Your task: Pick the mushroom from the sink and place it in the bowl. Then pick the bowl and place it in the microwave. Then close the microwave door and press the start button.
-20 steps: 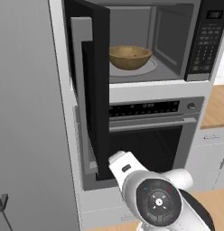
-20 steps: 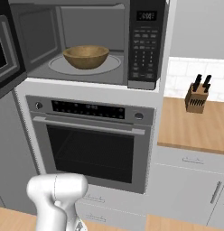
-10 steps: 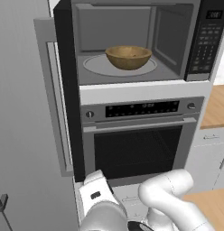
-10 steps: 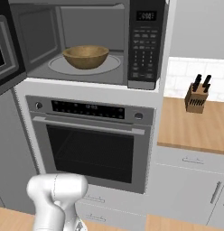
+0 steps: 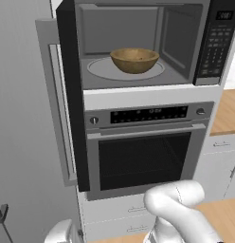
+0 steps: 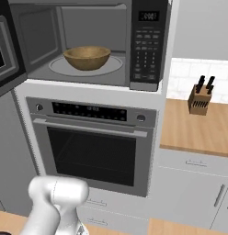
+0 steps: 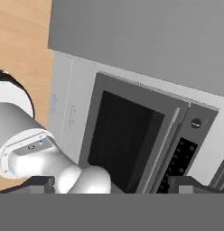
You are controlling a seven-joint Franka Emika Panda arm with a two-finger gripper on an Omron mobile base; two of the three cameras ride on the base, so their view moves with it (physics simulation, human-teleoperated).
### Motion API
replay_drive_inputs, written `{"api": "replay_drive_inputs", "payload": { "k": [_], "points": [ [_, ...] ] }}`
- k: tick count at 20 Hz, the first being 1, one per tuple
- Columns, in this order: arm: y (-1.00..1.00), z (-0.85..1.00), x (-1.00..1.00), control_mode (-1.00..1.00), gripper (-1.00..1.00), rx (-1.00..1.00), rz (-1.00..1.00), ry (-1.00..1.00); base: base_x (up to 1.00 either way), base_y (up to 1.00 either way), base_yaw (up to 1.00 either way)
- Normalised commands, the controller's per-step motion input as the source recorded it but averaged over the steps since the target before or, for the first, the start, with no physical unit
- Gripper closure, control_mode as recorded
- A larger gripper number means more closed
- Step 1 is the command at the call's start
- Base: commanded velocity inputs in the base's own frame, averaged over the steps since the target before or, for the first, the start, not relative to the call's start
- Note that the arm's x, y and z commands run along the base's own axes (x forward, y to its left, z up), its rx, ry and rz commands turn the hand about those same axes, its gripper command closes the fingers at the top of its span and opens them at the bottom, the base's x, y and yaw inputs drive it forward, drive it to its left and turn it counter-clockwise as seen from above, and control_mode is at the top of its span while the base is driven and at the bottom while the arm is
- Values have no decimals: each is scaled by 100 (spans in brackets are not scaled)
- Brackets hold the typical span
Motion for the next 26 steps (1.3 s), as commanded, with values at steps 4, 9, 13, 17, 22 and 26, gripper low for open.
{"api": "replay_drive_inputs", "payload": {
  "k": [4, 9, 13, 17, 22, 26],
  "points": [
    [100, 1, 95, -100, -100, -9, -23, -10, 0, 0, 0],
    [96, 30, 99, -100, -100, -7, -30, -9, 0, 0, 0],
    [26, 38, 74, -100, -100, -1, -30, -3, 0, 0, 0],
    [-63, 29, 21, -100, -100, 0, -13, -4, 0, 0, 0],
    [-100, 31, 0, -100, -100, 3, -6, -10, 0, 0, 0],
    [-100, 53, 0, -100, -100, 7, 0, -17, 0, 0, 0]
  ]
}}
